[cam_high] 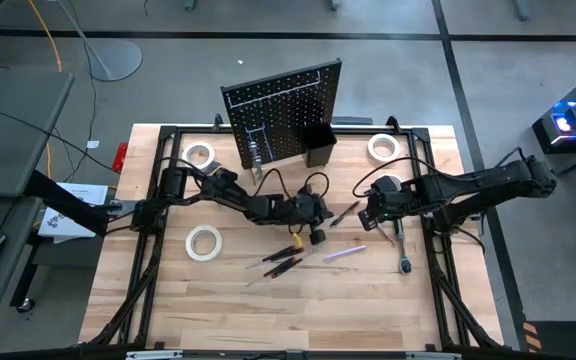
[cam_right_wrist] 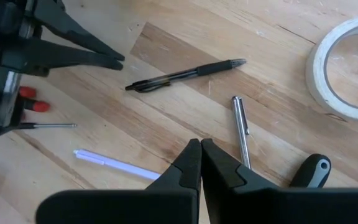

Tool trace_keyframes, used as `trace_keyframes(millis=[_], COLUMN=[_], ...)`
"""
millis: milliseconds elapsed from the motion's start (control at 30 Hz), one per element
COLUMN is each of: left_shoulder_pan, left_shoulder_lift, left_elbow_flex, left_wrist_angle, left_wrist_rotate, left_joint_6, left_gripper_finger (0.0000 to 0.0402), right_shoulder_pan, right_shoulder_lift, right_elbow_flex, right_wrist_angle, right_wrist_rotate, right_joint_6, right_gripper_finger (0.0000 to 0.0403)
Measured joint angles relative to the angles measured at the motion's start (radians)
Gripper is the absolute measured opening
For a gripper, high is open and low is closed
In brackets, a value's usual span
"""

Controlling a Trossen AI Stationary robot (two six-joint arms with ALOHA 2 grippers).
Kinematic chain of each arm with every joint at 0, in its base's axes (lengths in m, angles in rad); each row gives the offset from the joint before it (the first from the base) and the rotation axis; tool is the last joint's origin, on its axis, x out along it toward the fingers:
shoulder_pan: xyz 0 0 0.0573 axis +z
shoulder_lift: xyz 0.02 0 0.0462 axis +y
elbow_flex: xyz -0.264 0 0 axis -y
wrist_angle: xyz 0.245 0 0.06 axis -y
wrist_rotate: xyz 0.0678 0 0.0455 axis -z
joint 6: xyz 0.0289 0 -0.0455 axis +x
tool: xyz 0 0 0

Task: Hang tools onto peg board
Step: Put the black pen into the black bin on the peg board

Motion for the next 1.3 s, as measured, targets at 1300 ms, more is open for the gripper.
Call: trace_keyframes(millis=[1300], left_shoulder_pan=[-0.028], left_shoulder_lift=[0.136], left_elbow_flex=[0.15], left_wrist_angle=[-0.096], left_wrist_rotate=[0.015], left_joint_6=[0.001], left_gripper_finger=[0.0], right_shoulder_pan=[0.0], right_shoulder_lift=[0.0], right_elbow_flex=[0.0], right_wrist_angle=[-0.005], right_wrist_rotate=[-0.002], right_joint_6=[0.004], right_gripper_finger=[0.0])
